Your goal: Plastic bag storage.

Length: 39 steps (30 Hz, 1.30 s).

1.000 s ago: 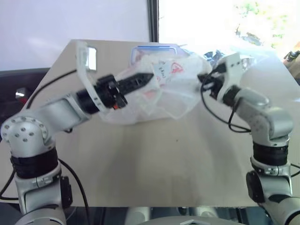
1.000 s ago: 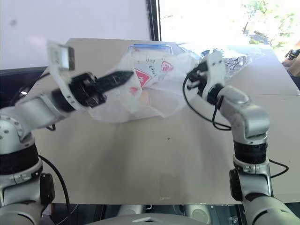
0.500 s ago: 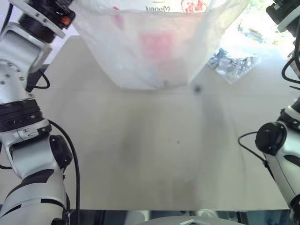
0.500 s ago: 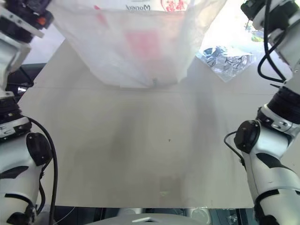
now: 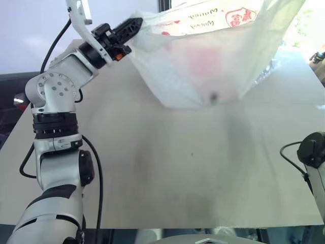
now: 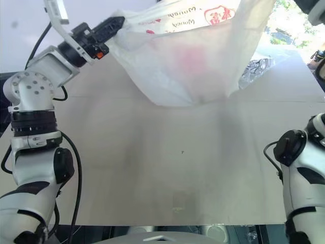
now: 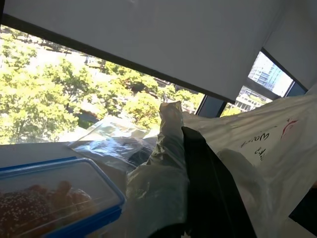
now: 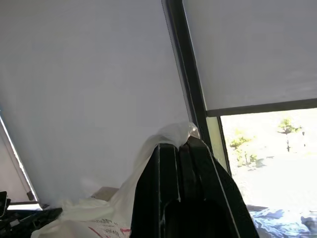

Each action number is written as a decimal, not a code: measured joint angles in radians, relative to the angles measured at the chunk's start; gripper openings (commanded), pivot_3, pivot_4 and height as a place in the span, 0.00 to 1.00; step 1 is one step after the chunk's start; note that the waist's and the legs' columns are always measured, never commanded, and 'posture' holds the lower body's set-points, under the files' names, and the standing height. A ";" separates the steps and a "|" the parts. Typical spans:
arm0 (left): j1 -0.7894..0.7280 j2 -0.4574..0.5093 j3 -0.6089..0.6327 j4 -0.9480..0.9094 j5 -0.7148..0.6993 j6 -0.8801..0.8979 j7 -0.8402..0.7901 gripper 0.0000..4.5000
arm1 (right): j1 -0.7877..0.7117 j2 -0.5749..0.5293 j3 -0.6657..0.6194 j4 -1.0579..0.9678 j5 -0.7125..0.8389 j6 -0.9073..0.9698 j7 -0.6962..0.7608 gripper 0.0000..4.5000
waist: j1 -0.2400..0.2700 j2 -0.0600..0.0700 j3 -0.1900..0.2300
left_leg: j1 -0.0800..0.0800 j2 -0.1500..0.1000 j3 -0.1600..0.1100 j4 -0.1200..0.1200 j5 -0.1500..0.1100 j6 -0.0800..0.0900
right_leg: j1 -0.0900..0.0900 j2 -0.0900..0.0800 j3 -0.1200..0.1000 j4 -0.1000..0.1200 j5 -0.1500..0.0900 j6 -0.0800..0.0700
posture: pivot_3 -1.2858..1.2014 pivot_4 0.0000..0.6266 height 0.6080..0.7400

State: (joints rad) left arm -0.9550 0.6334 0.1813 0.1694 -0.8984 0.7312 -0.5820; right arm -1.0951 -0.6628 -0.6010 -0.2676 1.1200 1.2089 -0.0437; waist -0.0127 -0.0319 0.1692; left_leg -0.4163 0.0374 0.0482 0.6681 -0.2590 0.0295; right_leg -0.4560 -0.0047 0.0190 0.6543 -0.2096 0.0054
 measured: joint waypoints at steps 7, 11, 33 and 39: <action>0.330 -0.051 -0.075 -0.219 0.098 -0.003 -0.008 0.01 | 0.618 -0.035 0.060 -0.341 -0.041 0.005 0.025 0.00 | 0.001 0.002 0.000 | -0.002 -0.001 0.001 0.002 0.000 0.001 | 0.000 -0.007 0.000 0.002 -0.002 0.003 | 0.52 0.24 1.00; 0.392 -0.056 -0.093 -0.306 0.120 0.006 -0.009 0.09 | 0.828 -0.096 0.163 -0.484 -0.177 -0.103 0.113 0.13 | 0.000 0.003 0.000 | 0.003 -0.001 0.000 0.005 -0.001 0.002 | 0.005 -0.004 0.000 0.003 -0.004 0.007 | 0.52 0.24 1.00; 1.217 0.042 0.135 -0.799 0.197 -0.140 -0.132 0.99 | 1.730 -0.091 -0.307 -0.476 -0.305 -0.588 0.984 1.00 | 0.002 0.003 -0.002 | 0.024 0.002 0.001 0.007 -0.003 0.003 | 0.023 -0.005 0.001 0.003 -0.009 0.002 | 0.52 0.24 1.00; 1.335 0.042 0.137 -0.787 0.264 -0.229 -0.200 0.99 | 1.722 -0.048 -0.285 -0.451 -0.293 -0.643 0.994 1.00 | 0.002 0.004 -0.002 | 0.023 0.002 0.001 0.007 -0.005 0.000 | 0.023 -0.008 -0.001 0.002 -0.010 0.002 | 0.52 0.24 1.00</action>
State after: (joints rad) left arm 0.3803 0.6754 0.3181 -0.6175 -0.6345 0.5020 -0.7822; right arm 0.6268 -0.7113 -0.8859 -0.7190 0.8269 0.5660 0.9504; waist -0.0105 -0.0278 0.1676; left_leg -0.3932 0.0390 0.0492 0.6748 -0.2637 0.0291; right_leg -0.4333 -0.0129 0.0182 0.6565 -0.2192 0.0075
